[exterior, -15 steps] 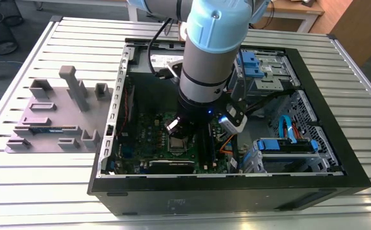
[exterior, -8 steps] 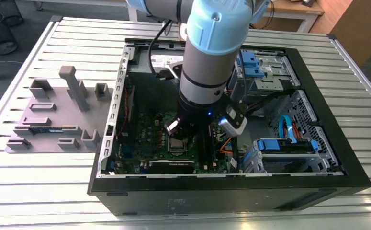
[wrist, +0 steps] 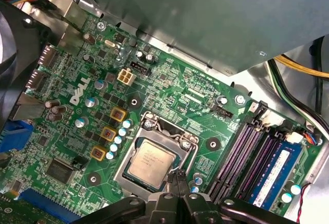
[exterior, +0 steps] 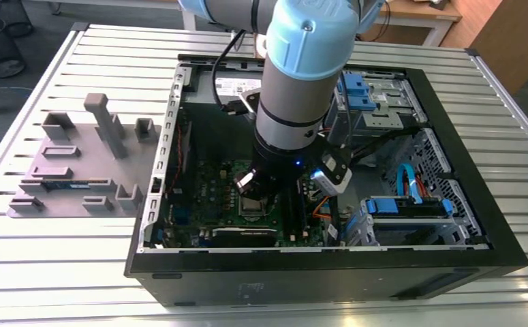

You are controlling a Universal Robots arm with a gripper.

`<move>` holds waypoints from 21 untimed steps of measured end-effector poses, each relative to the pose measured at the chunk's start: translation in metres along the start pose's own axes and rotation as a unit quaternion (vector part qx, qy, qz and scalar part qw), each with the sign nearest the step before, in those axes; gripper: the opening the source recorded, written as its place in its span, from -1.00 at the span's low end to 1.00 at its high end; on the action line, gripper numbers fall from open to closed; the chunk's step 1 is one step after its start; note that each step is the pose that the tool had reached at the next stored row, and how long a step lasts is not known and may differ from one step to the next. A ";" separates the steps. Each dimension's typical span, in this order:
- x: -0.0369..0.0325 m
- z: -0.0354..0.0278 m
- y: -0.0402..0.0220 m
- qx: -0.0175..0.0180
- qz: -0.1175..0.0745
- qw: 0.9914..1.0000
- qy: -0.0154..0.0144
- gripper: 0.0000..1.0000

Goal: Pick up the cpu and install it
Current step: 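Install the first cpu locking lever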

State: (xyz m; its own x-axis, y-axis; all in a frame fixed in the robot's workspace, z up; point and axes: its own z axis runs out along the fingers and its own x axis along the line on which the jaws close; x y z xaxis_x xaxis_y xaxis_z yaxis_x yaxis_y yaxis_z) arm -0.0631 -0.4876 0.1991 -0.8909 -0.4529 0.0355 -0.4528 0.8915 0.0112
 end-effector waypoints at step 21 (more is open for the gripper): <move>-0.0018 0.0052 -0.0069 0.000 0.000 1.000 0.000 -0.79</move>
State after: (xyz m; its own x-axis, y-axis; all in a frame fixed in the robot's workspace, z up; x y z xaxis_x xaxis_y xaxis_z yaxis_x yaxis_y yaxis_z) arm -0.0585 -0.4930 0.1938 -0.8908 -0.4529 0.0356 -0.4529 0.8915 0.0109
